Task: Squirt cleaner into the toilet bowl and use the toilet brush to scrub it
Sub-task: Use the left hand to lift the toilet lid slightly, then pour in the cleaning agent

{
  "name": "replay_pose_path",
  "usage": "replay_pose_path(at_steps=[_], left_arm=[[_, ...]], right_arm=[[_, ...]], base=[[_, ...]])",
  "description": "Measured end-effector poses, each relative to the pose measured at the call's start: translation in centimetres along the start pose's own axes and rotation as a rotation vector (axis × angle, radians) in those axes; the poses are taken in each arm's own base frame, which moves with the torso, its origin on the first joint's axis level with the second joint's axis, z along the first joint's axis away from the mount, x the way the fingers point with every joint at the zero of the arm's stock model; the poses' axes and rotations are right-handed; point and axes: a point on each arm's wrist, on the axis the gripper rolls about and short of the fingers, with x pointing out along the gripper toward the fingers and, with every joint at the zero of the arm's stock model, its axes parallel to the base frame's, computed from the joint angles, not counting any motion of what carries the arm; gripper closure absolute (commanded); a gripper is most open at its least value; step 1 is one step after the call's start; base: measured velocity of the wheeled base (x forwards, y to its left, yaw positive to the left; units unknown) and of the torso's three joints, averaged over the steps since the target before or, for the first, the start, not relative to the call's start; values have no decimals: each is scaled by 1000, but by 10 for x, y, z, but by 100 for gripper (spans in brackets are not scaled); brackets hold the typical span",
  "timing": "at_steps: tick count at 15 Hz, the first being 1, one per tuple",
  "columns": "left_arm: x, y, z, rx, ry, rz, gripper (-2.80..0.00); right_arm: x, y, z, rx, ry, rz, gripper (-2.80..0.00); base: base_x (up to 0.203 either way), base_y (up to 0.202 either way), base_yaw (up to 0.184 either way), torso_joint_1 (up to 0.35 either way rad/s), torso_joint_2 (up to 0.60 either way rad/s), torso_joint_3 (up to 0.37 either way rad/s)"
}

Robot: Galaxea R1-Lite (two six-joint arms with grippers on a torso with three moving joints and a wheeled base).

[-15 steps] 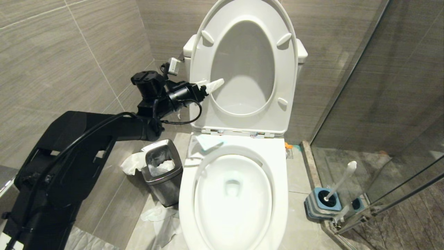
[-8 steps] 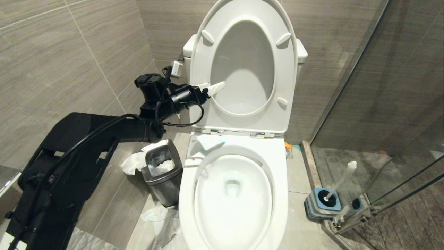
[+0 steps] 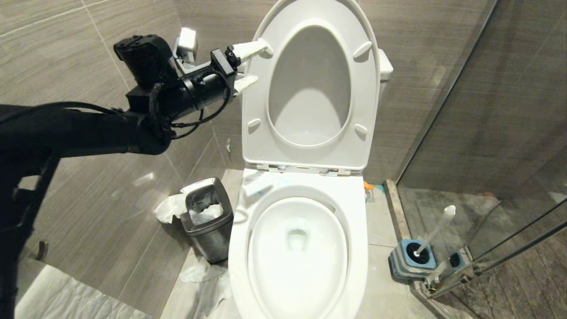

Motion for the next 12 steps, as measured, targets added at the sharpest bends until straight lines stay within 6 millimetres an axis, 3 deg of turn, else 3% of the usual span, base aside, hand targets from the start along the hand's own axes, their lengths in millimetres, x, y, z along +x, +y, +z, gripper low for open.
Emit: replay_pose_path(at_steps=[4,6,9,12], left_arm=[[-36,-53,-30,-279,141,111,-280],[-54,-92,-51,-372,223,122,-280],[-83,-149,-87,-479,383,106,-280],[-107,-187,-111,-512,479,100,-280]], right_arm=[[0,0,0,0,0,0,0],[0,0,0,0,-1,0,0],[0,0,0,0,-1,0,0],[0,0,0,0,0,0,0]], base=[[0,0,0,0,0,0],[0,0,0,0,0,0],[0,0,0,0,0,0],[0,0,0,0,0,0]])
